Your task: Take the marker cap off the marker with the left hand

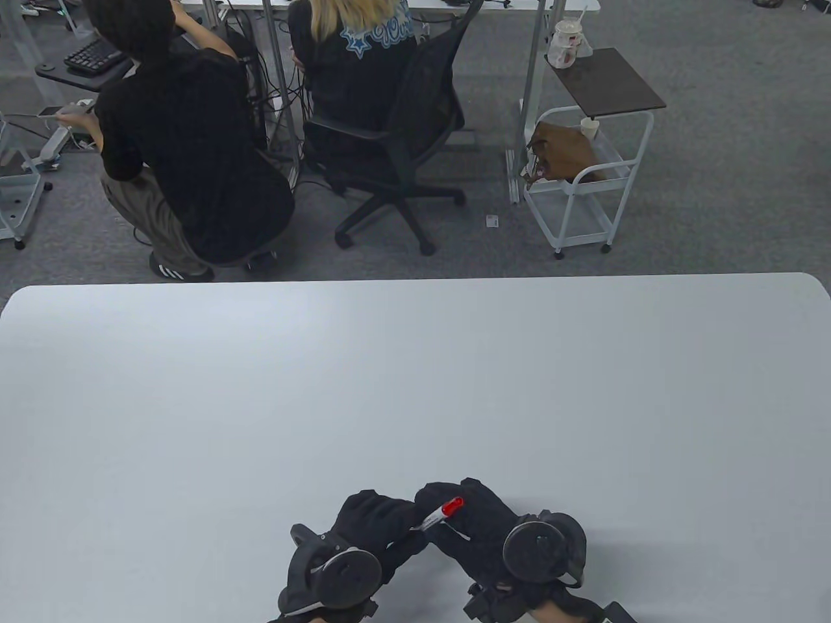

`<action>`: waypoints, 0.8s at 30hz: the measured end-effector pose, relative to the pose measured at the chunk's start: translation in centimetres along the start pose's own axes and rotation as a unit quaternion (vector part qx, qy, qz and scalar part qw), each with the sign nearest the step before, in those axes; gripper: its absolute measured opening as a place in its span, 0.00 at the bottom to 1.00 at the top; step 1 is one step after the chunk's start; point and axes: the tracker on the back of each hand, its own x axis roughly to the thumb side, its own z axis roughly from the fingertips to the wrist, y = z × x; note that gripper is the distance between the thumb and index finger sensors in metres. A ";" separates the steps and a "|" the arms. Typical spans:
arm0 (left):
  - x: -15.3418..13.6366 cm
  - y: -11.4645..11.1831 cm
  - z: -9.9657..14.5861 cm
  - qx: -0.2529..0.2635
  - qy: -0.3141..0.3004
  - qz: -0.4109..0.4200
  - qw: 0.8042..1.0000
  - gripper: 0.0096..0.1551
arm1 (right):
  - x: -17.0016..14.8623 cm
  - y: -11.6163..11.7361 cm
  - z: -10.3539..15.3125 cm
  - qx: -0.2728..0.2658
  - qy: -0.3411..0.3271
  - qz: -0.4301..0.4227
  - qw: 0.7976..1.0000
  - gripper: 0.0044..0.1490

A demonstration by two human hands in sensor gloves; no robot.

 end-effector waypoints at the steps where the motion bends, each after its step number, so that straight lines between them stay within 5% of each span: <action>1: 0.1 0.0 0.0 -0.001 -0.001 -0.004 1.000 0.25 | 0.0 0.0 0.0 -0.005 0.001 -0.004 1.000 0.29; 8: -0.2 -0.2 -0.1 -0.046 0.011 -0.071 0.996 0.26 | 1.1 -0.5 0.1 -0.018 -0.020 0.094 0.995 0.28; 10: -0.7 0.3 0.2 -0.018 0.019 -0.105 0.994 0.29 | 1.6 -1.0 0.1 -0.017 -0.028 0.152 0.988 0.28; 12: -1.1 1.0 0.3 0.003 0.030 -0.118 0.993 0.34 | 2.3 -1.0 0.2 -0.010 -0.043 0.276 0.960 0.28; 14: -1.3 1.3 0.4 0.012 0.033 -0.109 0.993 0.37 | 2.7 -0.2 0.2 0.013 -0.052 0.428 0.902 0.28; 16: -1.2 1.3 0.4 0.013 0.026 -0.112 0.993 0.38 | 2.7 0.7 0.4 0.035 -0.052 0.497 0.865 0.29; 18: -0.9 1.2 0.5 0.013 0.015 -0.132 0.991 0.39 | 2.3 1.3 0.4 0.055 -0.056 0.496 0.865 0.29; 21: -0.3 0.8 0.4 -0.003 -0.013 -0.146 0.989 0.38 | 1.5 1.9 0.2 0.093 -0.035 0.438 0.894 0.29; 24: 0.2 0.3 0.3 -0.011 -0.030 -0.146 0.989 0.34 | 1.3 2.2 0.2 0.107 -0.037 0.439 0.891 0.30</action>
